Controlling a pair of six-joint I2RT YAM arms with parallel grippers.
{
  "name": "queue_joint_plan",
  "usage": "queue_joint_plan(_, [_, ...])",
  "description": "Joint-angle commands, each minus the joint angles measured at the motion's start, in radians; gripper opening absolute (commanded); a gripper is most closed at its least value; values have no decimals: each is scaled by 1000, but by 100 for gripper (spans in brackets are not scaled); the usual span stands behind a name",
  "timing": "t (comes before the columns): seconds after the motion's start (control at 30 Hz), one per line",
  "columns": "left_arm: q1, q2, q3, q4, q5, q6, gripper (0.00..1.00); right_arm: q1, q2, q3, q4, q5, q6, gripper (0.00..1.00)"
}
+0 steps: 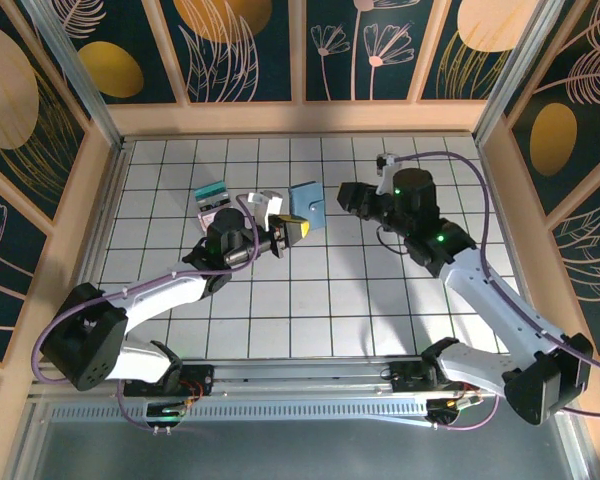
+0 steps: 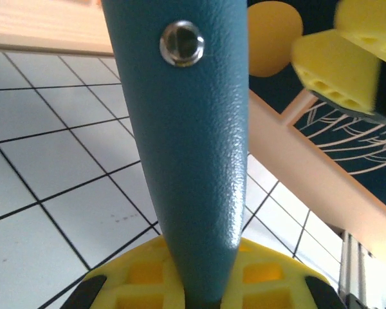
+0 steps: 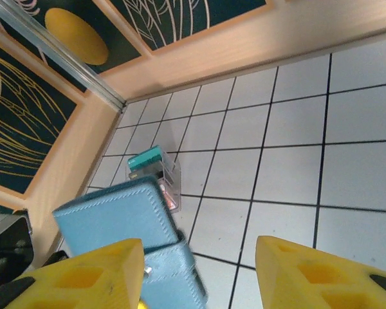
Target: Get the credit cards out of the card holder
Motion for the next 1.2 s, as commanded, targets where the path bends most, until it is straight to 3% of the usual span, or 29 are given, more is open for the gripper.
queue_joint_plan(0.0, [4, -14, 23, -27, -69, 33, 0, 84, 21, 61, -135, 179, 36, 45])
queue_joint_plan(0.23, [4, 16, 50, -47, -67, 24, 0, 175, 144, 132, -196, 187, 63, 37])
queue_joint_plan(0.5, [4, 19, 50, -38, -60, 20, 0, 192, 265, 209, -206, 145, 57, 32])
queue_joint_plan(1.17, [5, 53, 69, -5, -10, 5, 0, 192, 335, 239, -168, 118, 37, 34])
